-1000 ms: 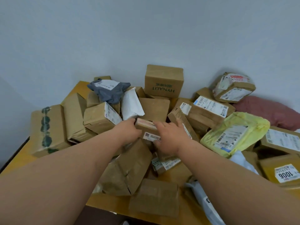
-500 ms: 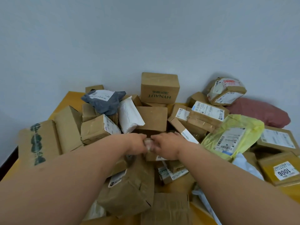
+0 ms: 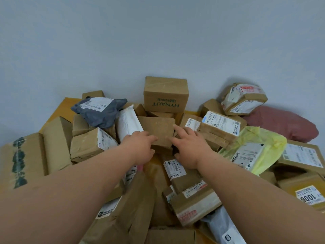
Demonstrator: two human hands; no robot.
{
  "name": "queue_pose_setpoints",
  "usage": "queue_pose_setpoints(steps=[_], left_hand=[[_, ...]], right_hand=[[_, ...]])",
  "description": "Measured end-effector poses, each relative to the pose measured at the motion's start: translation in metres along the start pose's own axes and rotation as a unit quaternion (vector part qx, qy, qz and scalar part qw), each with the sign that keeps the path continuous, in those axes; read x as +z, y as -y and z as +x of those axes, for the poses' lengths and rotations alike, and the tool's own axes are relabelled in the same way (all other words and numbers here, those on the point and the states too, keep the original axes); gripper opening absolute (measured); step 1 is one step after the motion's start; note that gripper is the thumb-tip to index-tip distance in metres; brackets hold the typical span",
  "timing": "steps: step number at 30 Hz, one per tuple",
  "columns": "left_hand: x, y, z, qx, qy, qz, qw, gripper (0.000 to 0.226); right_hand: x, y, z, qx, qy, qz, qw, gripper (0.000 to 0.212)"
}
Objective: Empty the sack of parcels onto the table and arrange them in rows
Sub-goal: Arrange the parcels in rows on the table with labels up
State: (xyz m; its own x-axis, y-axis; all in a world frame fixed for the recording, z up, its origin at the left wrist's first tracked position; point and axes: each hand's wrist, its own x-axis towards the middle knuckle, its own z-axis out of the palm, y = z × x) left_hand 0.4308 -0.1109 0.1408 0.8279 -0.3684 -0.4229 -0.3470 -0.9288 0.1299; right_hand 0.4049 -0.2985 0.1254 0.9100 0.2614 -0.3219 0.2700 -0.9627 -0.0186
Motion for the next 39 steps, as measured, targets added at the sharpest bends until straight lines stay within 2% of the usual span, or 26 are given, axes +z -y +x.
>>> queue_pose_setpoints(steps=[2, 6, 8, 11, 14, 16, 18, 20, 23, 25, 27, 29, 31, 32, 34, 36, 37, 39], left_hand=[[0.008, 0.0, 0.007, 0.009, 0.032, 0.062, 0.997, 0.057], [0.018, 0.007, 0.013, -0.013, 0.073, 0.123, 0.99, 0.057], [0.013, 0.009, 0.011, -0.028, 0.027, 0.118, 0.992, 0.044], [-0.002, 0.01, 0.009, -0.04, -0.093, 0.122, 0.987, 0.027], [-0.017, 0.023, 0.009, -0.045, -0.166, 0.161, 0.972, 0.034], [-0.025, 0.037, 0.008, -0.057, -0.125, 0.176, 0.975, 0.051], [-0.027, 0.048, 0.009, -0.077, -0.037, 0.214, 0.973, 0.064], [-0.025, 0.058, 0.012, -0.091, 0.029, 0.235, 0.967, 0.063], [-0.031, 0.073, 0.015, -0.094, 0.066, 0.203, 0.972, 0.051], [-0.041, 0.081, 0.014, -0.086, 0.037, 0.197, 0.976, 0.043], [-0.053, 0.092, 0.013, -0.083, -0.027, 0.195, 0.977, 0.036], [-0.064, 0.109, 0.012, -0.093, -0.076, 0.181, 0.976, 0.036], [-0.072, 0.135, 0.009, -0.108, -0.098, 0.153, 0.977, 0.041], [-0.075, 0.148, 0.007, -0.117, -0.094, 0.132, 0.98, 0.046], [-0.073, 0.171, 0.006, -0.137, -0.061, 0.067, 0.986, 0.066], [-0.066, 0.185, 0.007, -0.159, -0.024, 0.0, 0.987, 0.086], [-0.061, 0.188, 0.008, -0.164, -0.014, -0.026, 0.986, 0.091], [-0.054, 0.192, 0.01, -0.155, -0.005, -0.08, 0.985, 0.094]], right_hand=[[0.009, -0.003, 0.005, -0.02, 0.006, -0.022, 1.0, 0.055], [0.005, -0.017, 0.005, -0.011, -0.074, -0.046, 0.996, 0.039], [-0.007, -0.024, 0.007, 0.014, -0.099, -0.067, 0.993, 0.036], [-0.026, -0.021, 0.017, 0.038, -0.088, -0.082, 0.992, 0.031], [-0.036, 0.004, 0.038, -0.003, -0.082, -0.064, 0.995, 0.029], [-0.035, 0.027, 0.051, -0.058, -0.045, -0.023, 0.997, 0.036], [-0.028, 0.045, 0.064, -0.097, 0.018, 0.01, 0.995, 0.049], [-0.019, 0.054, 0.07, -0.093, 0.077, 0.007, 0.993, 0.061], [-0.003, 0.048, 0.07, -0.061, 0.123, -0.02, 0.99, 0.064], [0.0, 0.043, 0.068, -0.035, 0.104, -0.033, 0.993, 0.059], [-0.005, 0.043, 0.068, 0.012, 0.085, -0.052, 0.995, 0.047], [-0.017, 0.05, 0.071, 0.057, 0.087, -0.066, 0.992, 0.037], [-0.028, 0.065, 0.075, 0.073, 0.052, -0.047, 0.995, 0.028], [-0.032, 0.074, 0.079, 0.067, 0.011, -0.022, 0.997, 0.029], [-0.036, 0.095, 0.091, 0.037, -0.045, 0.051, 0.997, 0.053], [-0.039, 0.116, 0.104, -0.002, -0.006, 0.098, 0.995, 0.087], [-0.038, 0.124, 0.111, -0.011, 0.025, 0.091, 0.995, 0.097], [-0.031, 0.132, 0.123, -0.013, 0.065, 0.054, 0.996, 0.105]])
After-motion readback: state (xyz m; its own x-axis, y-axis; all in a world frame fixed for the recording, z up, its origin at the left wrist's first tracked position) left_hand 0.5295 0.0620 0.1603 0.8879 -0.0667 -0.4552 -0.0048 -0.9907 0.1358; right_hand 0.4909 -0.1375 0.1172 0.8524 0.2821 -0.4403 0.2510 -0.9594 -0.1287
